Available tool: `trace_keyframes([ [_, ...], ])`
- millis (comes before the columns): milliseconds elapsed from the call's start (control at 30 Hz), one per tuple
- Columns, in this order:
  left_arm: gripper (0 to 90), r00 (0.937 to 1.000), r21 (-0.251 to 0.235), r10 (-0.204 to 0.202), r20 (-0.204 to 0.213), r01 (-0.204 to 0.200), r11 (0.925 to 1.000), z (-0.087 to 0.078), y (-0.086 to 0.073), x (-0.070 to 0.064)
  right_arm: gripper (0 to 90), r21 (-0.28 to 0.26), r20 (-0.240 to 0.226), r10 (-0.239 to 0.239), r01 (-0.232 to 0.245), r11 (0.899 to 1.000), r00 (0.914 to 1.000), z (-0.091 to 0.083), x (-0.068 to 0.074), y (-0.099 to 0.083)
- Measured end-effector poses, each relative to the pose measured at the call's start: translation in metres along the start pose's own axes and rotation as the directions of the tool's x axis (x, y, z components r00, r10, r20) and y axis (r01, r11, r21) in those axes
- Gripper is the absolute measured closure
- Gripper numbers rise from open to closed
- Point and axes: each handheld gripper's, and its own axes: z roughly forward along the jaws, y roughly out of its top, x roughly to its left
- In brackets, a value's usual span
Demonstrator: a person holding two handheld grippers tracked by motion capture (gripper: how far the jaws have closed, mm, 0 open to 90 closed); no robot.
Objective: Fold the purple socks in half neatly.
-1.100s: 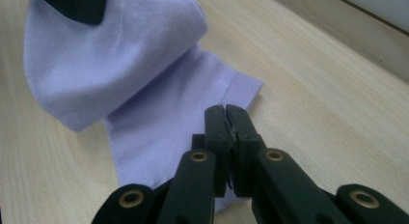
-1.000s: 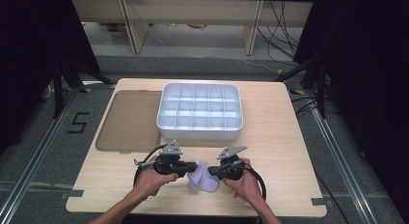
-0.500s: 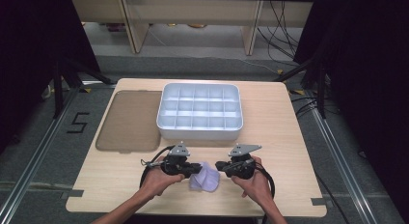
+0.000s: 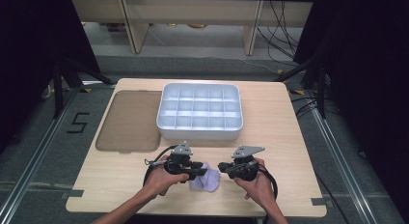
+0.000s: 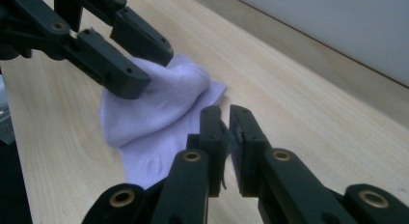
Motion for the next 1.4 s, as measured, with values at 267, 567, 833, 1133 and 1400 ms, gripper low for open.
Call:
trace_keyframes([
  [267, 63.4, 0.9998, -0.057, -0.008, 0.017, 0.009, 0.9984, -0.021, 0.008, 0.002, 84.8, -0.02, 0.015, 0.014, -0.013, 1.0, 0.9998, -0.007, -0.002, 0.001],
  [567, 86.1, 0.9998, -0.027, 0.014, 0.01, -0.014, 0.9995, -0.027, -0.007, 0.006, 84.9, -0.031, 0.009, 0.013, -0.013, 0.999, 0.9999, -0.015, 0.003, 0.006],
  [833, 89.2, 0.9984, 0.042, 0.051, 0.027, -0.052, 0.9978, -0.012, -0.021, 0.0, 84.9, -0.026, -0.037, -0.008, 0.007, 1.0, 0.9993, -0.007, 0.018, 0.015],
  [1133, 89.2, 0.9979, 0.093, 0.064, 0.007, -0.065, 0.9936, -0.001, -0.03, -0.002, 85.7, 0.037, -0.053, -0.068, 0.07, 0.997, 0.9963, 0.017, 0.028, 0.021],
  [1400, 89.3, 0.996, 0.109, 0.089, -0.007, -0.088, 0.9902, 0.001, -0.035, -0.002, 86.8, 0.101, 0.014, -0.055, 0.053, 0.993, 0.9984, 0.018, 0.013, 0.0],
])
